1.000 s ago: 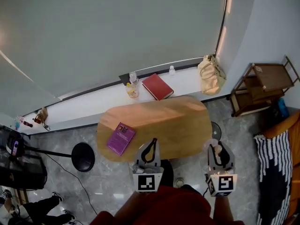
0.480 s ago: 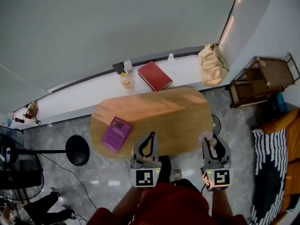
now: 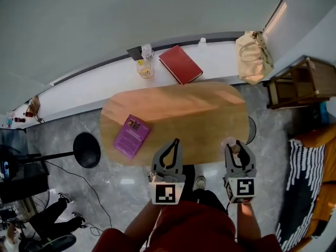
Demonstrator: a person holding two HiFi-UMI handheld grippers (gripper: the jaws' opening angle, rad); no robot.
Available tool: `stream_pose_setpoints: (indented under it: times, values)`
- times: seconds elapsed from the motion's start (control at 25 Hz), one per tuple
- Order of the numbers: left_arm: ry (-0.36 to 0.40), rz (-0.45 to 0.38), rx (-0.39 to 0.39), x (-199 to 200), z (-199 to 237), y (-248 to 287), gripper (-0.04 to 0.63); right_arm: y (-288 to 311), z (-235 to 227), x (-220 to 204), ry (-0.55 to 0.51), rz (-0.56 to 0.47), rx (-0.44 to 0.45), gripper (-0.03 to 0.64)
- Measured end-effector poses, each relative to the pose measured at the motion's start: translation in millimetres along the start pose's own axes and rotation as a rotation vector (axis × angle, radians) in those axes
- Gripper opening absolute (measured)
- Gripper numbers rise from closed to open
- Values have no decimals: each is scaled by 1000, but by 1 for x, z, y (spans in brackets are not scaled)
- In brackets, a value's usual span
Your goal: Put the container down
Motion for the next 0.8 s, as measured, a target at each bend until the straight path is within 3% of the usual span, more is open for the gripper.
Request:
stream_pose_setpoints:
  times: [0.16, 0.24, 0.4, 0.56, 0.72, 0.8]
  values:
    - [64, 51, -13, -18, 5, 17, 9, 40, 3, -21, -1, 50, 11, 135]
    - [58, 66, -20, -28, 8, 24, 9, 61, 6, -34, 1, 81, 18, 135]
    - [145, 134, -41, -51, 14, 42, 9, 106, 12, -60, 6, 148, 36, 135]
    - [104, 183, -48, -71, 22, 55, 9, 145, 15, -83, 2, 220, 39, 135]
    - [-61, 161, -18, -84, 33, 67, 9, 183, 16, -102, 0, 280, 38, 135]
    - [-30, 199, -32, -95, 37, 72, 9, 201, 17, -110, -2, 300, 35, 135]
Point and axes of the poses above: the fingertips, and each gripper's own axes: y forward along the fingers, z to its left, x out of its top, the point moved 2 cm from there along -y, backward along the fingers, and after that the axes turned 14 degrees about z, right-handed, at the moved point
